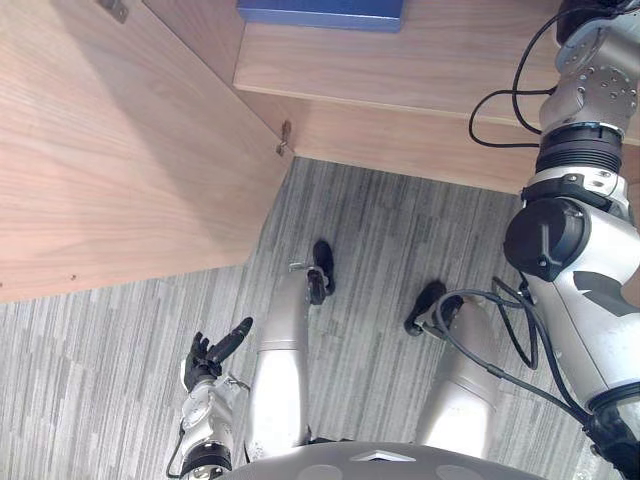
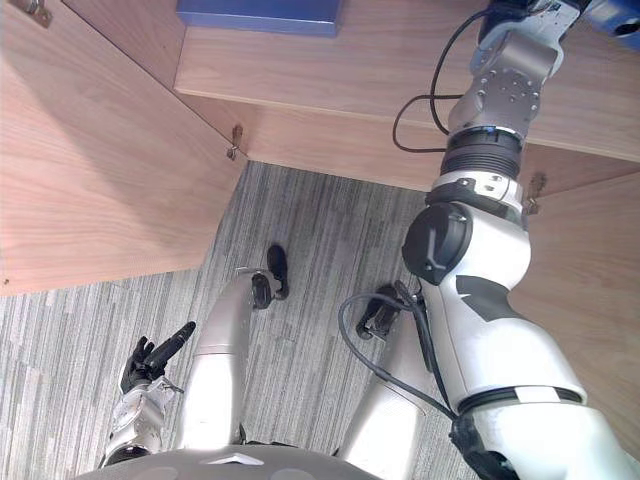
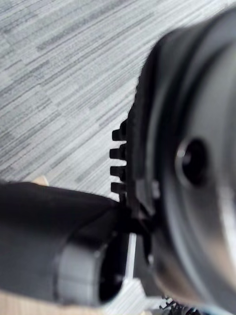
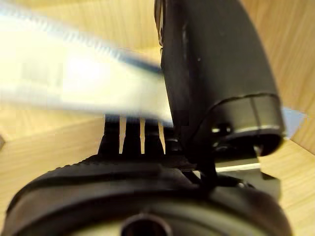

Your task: Walk over to the cabinet, pick up the folder, carry it to the office cabinet, place the folder inside the office cabinet, then close the office cabinet door

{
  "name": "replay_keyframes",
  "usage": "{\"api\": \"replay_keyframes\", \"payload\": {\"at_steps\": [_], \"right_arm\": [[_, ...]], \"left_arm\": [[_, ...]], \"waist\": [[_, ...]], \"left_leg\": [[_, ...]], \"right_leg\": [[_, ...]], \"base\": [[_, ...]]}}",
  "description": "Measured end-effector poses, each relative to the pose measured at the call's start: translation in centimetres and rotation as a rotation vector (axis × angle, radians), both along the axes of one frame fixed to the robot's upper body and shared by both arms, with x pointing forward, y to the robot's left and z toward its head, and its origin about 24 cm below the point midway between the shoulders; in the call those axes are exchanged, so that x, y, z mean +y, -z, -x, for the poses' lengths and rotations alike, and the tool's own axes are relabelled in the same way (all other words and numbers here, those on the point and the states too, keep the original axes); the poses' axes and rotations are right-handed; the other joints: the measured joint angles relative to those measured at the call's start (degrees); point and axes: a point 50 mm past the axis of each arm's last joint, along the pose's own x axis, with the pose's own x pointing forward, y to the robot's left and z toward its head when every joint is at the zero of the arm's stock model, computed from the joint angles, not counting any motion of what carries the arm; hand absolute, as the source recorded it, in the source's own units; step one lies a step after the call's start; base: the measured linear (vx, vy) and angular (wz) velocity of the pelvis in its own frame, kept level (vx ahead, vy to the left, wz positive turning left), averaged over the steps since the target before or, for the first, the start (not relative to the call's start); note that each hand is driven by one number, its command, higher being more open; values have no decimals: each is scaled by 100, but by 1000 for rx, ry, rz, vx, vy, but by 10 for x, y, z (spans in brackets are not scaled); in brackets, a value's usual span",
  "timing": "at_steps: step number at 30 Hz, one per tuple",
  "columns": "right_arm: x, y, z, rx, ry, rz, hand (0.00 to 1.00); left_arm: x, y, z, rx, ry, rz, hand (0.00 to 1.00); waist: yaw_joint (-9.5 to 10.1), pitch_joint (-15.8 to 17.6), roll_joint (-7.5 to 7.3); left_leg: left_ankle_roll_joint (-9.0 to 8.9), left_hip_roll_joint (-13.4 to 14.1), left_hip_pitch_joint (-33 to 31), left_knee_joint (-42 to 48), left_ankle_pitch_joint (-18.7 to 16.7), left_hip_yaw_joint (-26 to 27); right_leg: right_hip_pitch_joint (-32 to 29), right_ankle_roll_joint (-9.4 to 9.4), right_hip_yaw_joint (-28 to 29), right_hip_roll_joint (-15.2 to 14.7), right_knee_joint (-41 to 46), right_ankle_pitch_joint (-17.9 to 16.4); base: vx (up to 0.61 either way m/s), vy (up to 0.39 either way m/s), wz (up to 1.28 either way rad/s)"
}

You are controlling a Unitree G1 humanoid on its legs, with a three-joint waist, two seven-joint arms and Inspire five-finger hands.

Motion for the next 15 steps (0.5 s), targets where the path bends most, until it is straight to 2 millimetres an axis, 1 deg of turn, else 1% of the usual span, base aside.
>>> {"api": "replay_keyframes", "payload": {"at_steps": [6,7,10,15], "right_arm": [[-1,3,-1,-5,2,-13,100],[-1,4,-2,-11,-5,-27,100],[-1,6,-2,-13,-9,-37,100],[-1,17,-6,23,-11,-21,100]], "left_arm": [[0,0,0,0,0,0,100],[0,0,0,0,0,1,100],[0,1,1,3,-2,3,100],[-1,2,3,12,-4,9,100]], "waist": [[-4,-1,2],[-4,-15,6],[9,-76,7],[8,-118,17]], "left_leg": [[-17,0,92,-41,-11,6],[-53,-3,111,-73,-34,7],[-55,-1,112,-131,-17,7],[-55,-5,284,-258,-4,37]], "right_leg": [[98,3,-13,3,-56,0],[121,9,-18,8,-85,2],[123,25,-29,34,-148,14],[289,32,-55,42,-268,26]], "base": [[-25,38,-1],[-42,33,1],[-43,35,-1],[-5,6,0]]}}
